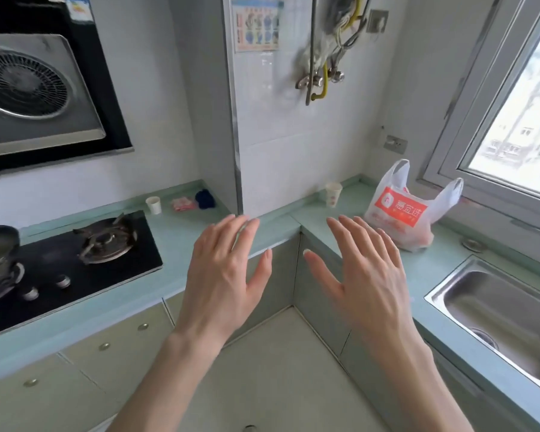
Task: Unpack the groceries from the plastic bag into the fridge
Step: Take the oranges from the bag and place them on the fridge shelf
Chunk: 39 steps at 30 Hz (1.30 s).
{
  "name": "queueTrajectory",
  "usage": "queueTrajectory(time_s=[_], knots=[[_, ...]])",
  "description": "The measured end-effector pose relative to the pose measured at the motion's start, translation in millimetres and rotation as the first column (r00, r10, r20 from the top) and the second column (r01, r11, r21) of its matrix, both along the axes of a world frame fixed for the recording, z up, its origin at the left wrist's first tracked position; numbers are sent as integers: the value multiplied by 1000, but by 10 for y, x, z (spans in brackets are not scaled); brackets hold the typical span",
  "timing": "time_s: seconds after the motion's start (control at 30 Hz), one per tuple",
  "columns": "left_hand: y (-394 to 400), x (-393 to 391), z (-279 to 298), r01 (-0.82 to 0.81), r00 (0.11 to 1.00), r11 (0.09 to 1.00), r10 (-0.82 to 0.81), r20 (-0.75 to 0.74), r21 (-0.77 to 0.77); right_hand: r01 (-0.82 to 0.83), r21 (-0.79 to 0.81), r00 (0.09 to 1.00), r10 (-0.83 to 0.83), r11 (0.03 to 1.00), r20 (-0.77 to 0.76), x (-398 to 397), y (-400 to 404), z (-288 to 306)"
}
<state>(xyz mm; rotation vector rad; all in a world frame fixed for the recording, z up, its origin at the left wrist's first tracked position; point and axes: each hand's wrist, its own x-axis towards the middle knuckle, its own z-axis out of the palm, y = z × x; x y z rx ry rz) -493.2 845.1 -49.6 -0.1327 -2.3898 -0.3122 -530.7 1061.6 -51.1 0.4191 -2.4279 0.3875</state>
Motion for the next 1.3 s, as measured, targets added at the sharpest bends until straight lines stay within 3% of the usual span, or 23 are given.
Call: queueTrajectory(time_s=[0.53, 0.93, 1.3], knots=[[263, -2720, -102, 336, 941, 941, -334, 45, -43, 312, 10, 950, -312, 950, -1, -1877, 269, -154], [904, -4066, -308, 502, 861, 864, -494, 126, -45, 517, 31, 854, -518, 855, 40, -2743, 777, -222], [1824, -5307, -521, 577, 808, 816, -566, 164, -26, 592, 17, 801, -590, 806, 97, -3788, 1550, -438]])
